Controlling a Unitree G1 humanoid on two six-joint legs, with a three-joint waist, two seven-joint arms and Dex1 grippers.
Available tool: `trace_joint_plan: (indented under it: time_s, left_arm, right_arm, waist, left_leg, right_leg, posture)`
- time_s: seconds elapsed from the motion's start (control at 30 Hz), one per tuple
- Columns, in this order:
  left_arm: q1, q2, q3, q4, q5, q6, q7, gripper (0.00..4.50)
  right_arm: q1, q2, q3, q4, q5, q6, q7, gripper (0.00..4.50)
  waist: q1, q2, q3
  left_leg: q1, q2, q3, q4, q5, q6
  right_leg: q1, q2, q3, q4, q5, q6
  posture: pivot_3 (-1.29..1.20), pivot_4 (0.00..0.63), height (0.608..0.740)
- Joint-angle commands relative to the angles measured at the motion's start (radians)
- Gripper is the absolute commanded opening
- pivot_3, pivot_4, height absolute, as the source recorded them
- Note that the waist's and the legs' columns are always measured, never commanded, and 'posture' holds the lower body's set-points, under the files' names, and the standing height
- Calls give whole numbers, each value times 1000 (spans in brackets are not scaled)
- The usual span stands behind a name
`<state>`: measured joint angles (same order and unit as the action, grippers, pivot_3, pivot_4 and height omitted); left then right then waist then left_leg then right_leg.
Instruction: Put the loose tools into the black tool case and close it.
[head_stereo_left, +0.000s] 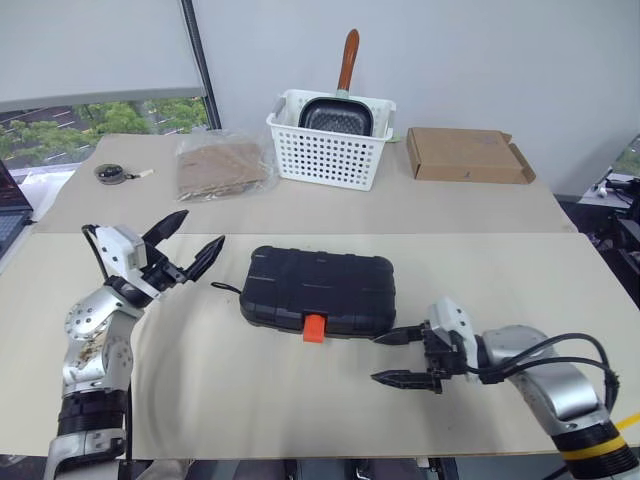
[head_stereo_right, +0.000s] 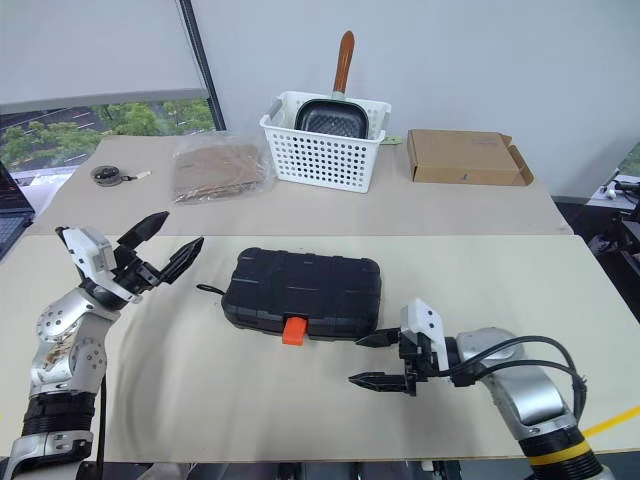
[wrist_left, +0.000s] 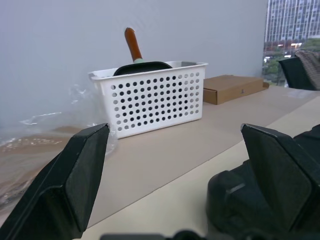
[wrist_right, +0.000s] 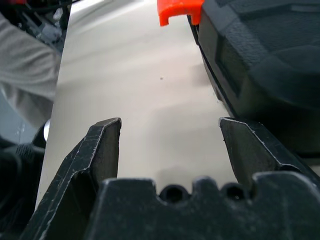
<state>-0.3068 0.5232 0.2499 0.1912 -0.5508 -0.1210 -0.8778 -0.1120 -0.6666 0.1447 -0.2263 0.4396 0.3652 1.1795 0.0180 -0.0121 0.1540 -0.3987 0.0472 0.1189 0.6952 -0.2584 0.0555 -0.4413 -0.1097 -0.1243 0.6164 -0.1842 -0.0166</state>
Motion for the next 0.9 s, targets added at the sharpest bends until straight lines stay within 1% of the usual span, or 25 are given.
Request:
trace_joint_plan:
  time_s: [0.03,0.17,0.2,0.33,0.47,0.6,0.67,0.8,0.9]
  left_arm:
    - [-38,-26,-52,-56,15,13,-28,4494]
    - [-63,-52,-133,-67,65,-4,-73,4494]
    - [-76,-61,-148,-61,73,-3,-82,4494]
    - [-157,-102,-204,-9,120,1,-80,4494]
    - [-245,-134,-260,52,149,50,-104,4494]
    - [-332,-152,-309,148,239,52,-81,4494]
    - [-357,-154,-338,186,295,58,-59,4494]
    - [-374,-162,-375,238,368,116,-9,4494]
    - [-362,-160,-407,246,418,131,1,4494]
  right_arm:
    - [-57,58,-23,48,-33,-17,-101,3633]
    - [-156,146,-59,173,-76,-65,-214,3633]
    - [-179,162,-64,198,-85,-72,-235,3633]
    - [-267,221,-67,308,-145,-140,-327,3633]
    - [-360,265,-82,422,-202,-186,-424,3633]
    - [-401,272,-96,483,-234,-230,-465,3633]
    - [-390,259,-105,451,-212,-207,-446,3633]
    - [-330,197,-114,293,-146,-100,-362,3633]
    - [-294,157,-106,152,-88,44,-343,3633]
  waist:
    - [-2,0,0]
    - [-8,-1,0]
    - [-8,-1,0]
    - [-7,-1,0]
    - [-7,-1,0]
    - [-9,-1,0]
    - [-10,-1,0]
    - [-10,-1,0]
    - [-8,0,0]
  left_leg:
    - [0,0,0,1,0,0]
    - [1,0,1,1,0,-3]
    - [0,0,1,1,-2,-8]
    - [0,0,1,1,0,-9]
    - [0,0,0,0,5,-3]
    - [-2,0,1,0,5,-1]
    - [-2,-1,2,-1,4,-1]
    - [-4,-2,2,-1,4,-2]
    - [-4,-3,2,0,2,2]
  right_leg:
    - [0,0,0,0,0,1]
    - [1,0,0,-2,3,1]
    - [0,1,0,-2,3,1]
    - [0,2,0,-1,5,1]
    - [-1,3,1,0,6,1]
    - [-1,4,2,-1,6,1]
    - [-2,4,2,-2,6,1]
    - [-2,3,2,-4,6,1]
    - [-1,2,2,-5,5,1]
  posture:
    - [0,150,700]
    - [0,150,700]
    - [0,150,700]
    - [0,150,700]
    - [0,150,700]
    - [0,150,700]
    - [0,150,700]
    - [0,150,700]
    - [0,150,700]
